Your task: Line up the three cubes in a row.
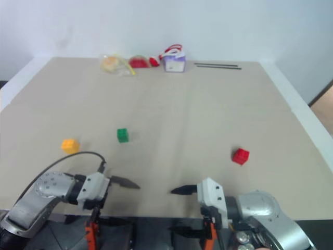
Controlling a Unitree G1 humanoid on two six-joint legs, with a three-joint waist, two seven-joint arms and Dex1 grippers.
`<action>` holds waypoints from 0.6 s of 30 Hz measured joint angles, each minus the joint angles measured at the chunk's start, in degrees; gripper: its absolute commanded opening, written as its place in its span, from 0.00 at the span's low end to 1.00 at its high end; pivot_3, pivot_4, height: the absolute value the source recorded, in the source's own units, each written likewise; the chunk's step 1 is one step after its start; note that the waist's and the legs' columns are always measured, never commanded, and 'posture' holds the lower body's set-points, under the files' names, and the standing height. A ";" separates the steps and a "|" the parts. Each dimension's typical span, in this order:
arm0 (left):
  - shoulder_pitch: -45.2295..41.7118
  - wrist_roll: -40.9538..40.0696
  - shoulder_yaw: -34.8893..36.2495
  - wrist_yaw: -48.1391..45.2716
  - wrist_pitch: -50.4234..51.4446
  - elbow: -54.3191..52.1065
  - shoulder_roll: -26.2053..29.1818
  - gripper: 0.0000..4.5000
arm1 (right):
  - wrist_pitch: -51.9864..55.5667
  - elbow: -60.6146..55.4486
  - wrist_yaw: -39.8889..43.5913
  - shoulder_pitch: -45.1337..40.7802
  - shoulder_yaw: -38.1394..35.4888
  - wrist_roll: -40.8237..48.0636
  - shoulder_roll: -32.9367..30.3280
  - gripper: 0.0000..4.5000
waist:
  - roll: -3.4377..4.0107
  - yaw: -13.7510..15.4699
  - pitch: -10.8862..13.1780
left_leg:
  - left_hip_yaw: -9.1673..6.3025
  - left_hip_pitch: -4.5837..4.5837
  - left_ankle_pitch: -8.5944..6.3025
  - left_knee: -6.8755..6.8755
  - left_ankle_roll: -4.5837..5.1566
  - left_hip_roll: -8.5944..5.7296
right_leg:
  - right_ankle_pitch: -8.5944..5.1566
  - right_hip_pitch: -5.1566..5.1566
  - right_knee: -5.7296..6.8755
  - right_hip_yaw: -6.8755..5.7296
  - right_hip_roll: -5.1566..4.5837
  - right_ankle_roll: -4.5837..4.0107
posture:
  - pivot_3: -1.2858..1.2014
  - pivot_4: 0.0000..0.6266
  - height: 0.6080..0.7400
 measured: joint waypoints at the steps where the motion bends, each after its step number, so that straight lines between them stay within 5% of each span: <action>1: 0.18 -0.08 0.00 -0.22 -0.41 0.01 -0.01 0.99 | -0.10 0.00 0.08 0.09 0.00 -0.05 0.00 1.00 | 0.00 0.00 0.00 | 0.01 0.00 0.00 0.00 0.00 0.00 | 0.00 0.00 0.00 0.00 0.00 0.00 | 0.52 0.24 1.00; 9: -3.34 -2.21 1.23 -2.79 1.58 1.19 3.05 0.99 | 1.21 -0.02 -6.26 -0.25 -1.26 1.17 5.54 1.00 | -0.04 0.00 0.00 | 0.03 -0.02 0.01 0.03 0.01 0.10 | 0.07 -0.07 0.03 0.01 0.10 -0.06 | 0.52 0.24 1.00; 13: -13.32 -4.60 4.29 1.37 5.44 4.66 -0.77 0.99 | 3.34 -0.06 -22.10 -4.45 -6.75 2.37 16.88 1.00 | -0.06 0.02 -0.02 | 0.08 -0.08 0.03 0.17 0.01 0.13 | 0.21 -0.06 0.04 0.03 0.12 0.05 | 0.52 0.24 1.00; 18: -17.84 -6.39 4.28 9.96 10.45 5.29 -9.38 0.99 | 4.12 -0.39 -46.92 -10.85 -12.00 -8.21 29.49 1.00 | -0.06 -0.02 -0.05 | 0.37 -0.16 0.04 0.04 -0.05 0.06 | 0.39 -0.25 0.04 0.41 0.11 0.44 | 0.52 0.24 1.00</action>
